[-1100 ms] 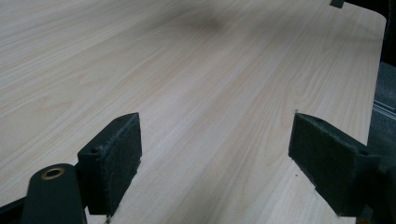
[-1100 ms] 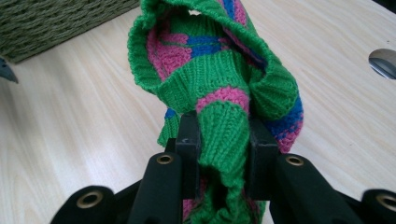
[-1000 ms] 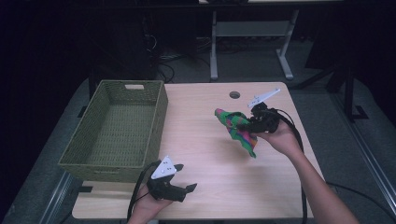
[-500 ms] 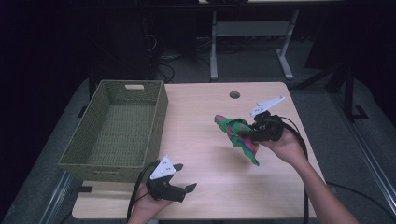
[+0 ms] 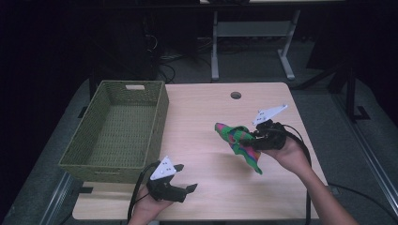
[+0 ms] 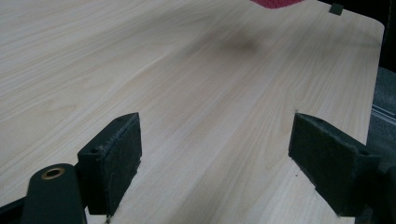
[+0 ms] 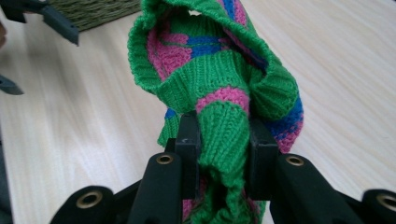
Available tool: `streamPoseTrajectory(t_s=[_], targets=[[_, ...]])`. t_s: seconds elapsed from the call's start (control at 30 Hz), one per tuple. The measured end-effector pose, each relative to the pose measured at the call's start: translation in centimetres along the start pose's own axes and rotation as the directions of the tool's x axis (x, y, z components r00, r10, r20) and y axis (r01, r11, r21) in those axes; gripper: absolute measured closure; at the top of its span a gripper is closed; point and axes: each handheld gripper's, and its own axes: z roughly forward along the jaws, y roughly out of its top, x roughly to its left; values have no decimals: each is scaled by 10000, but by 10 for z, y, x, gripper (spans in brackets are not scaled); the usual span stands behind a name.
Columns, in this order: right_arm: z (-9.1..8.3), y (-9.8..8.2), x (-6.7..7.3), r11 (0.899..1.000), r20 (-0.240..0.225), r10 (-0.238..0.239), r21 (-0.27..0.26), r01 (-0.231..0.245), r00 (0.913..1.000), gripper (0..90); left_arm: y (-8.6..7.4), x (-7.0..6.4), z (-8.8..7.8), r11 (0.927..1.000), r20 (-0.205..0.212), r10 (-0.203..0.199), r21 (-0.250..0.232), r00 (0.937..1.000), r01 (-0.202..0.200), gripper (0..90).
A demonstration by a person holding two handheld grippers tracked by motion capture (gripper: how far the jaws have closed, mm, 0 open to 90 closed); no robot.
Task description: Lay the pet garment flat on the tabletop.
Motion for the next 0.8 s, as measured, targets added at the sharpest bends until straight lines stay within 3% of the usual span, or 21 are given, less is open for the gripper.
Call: streamPoseTrajectory(t_s=[0.23, 0.8], targets=[[3, -6, 6, 9999, -56, -52, 164, 53, 10000, 711, 0, 0, 0, 10000, 49, 62, -7, 10000, -62, 169], [32, -14, 22, 9982, -521, -187, 556, 216, 9985, 707, 0, 0, -2, 10000, 4, -47, -74, 10000, 47, 169]])
